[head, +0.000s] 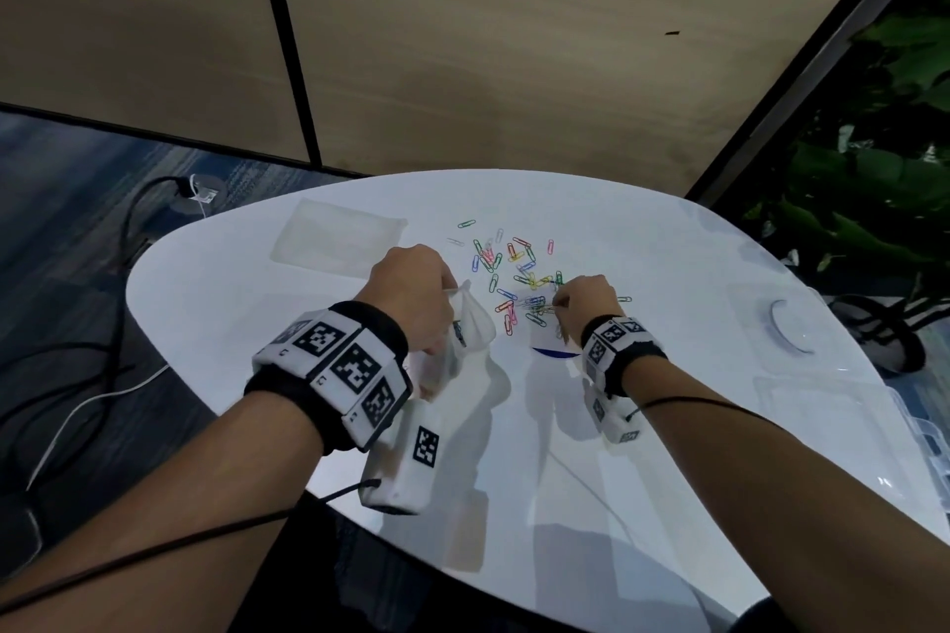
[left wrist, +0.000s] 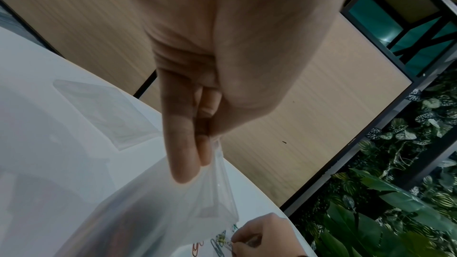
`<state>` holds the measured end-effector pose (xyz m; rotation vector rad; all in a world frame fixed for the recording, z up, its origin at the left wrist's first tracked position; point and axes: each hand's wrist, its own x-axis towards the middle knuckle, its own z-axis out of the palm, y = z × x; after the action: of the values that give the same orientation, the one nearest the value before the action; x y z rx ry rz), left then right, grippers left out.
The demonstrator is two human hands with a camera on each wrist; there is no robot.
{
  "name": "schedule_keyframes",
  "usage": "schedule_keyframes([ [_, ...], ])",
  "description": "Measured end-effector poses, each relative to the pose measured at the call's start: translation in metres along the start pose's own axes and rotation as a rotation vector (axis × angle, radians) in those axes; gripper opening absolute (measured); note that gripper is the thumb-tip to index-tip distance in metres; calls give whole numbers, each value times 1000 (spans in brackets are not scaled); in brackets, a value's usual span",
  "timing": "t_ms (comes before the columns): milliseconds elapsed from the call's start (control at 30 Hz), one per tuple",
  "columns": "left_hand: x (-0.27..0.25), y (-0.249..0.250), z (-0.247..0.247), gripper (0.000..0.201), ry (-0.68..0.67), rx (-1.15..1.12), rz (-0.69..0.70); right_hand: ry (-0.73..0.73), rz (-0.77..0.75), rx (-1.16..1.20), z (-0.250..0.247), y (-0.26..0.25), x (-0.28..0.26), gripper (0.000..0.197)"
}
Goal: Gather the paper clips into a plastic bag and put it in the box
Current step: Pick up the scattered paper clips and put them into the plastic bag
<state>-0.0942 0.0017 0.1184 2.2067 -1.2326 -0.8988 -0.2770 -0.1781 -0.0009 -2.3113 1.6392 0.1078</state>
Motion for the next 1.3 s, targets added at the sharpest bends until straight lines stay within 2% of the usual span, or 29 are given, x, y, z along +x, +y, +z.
schedule_keyframes([
  [100, -2, 1, 0, 23, -1, -19, -3, 17, 150, 222, -10, 10, 3, 13],
  [200, -4, 3, -1, 24, 7, -29, -2, -168, 197, 452, -20, 19, 0, 28],
  [267, -5, 4, -2, 24, 5, -29, -7, -260, 311, 945, -28, 16, -6, 36],
  [333, -6, 4, -4, 24, 4, -39, -20, -331, 388, 1356, -39, 10, -13, 31],
  [367, -6, 4, -5, 24, 4, -44, -25, -388, 388, 1483, -47, 3, -19, 25],
  [433, -7, 4, -7, 23, 7, -51, -35, -494, 319, 1581, -66, -16, -32, 14],
  [567, -7, 3, -8, 24, 14, -56, -45, -643, 129, 1561, -89, -58, -66, 13],
  [667, -6, 3, -7, 21, 23, -78, -50, -660, 71, 1485, -81, -82, -78, 13],
  [800, -3, 1, -7, 17, 17, -77, -48, -516, -5, 1164, -62, -104, -84, 22],
  [900, -1, -3, -9, 23, 26, -70, -55, -398, -180, 849, -54, -113, -88, 32],
  [1000, -2, -5, -13, 25, 25, -103, -70, -210, -360, 456, -56, -119, -97, 34],
  [1067, -4, -6, -15, 25, 32, -124, -68, -195, -409, 355, -59, -122, -99, 34],
  [1167, -7, -9, -18, 25, 49, -136, -68, -242, -427, 471, -64, -124, -98, 31],
  [1233, -8, -15, -22, 27, 65, -155, -81, -275, -432, 688, -67, -123, -94, 28],
  [1300, -8, -22, -27, 26, 79, -149, -88, -297, -371, 931, -73, -116, -80, 23],
])
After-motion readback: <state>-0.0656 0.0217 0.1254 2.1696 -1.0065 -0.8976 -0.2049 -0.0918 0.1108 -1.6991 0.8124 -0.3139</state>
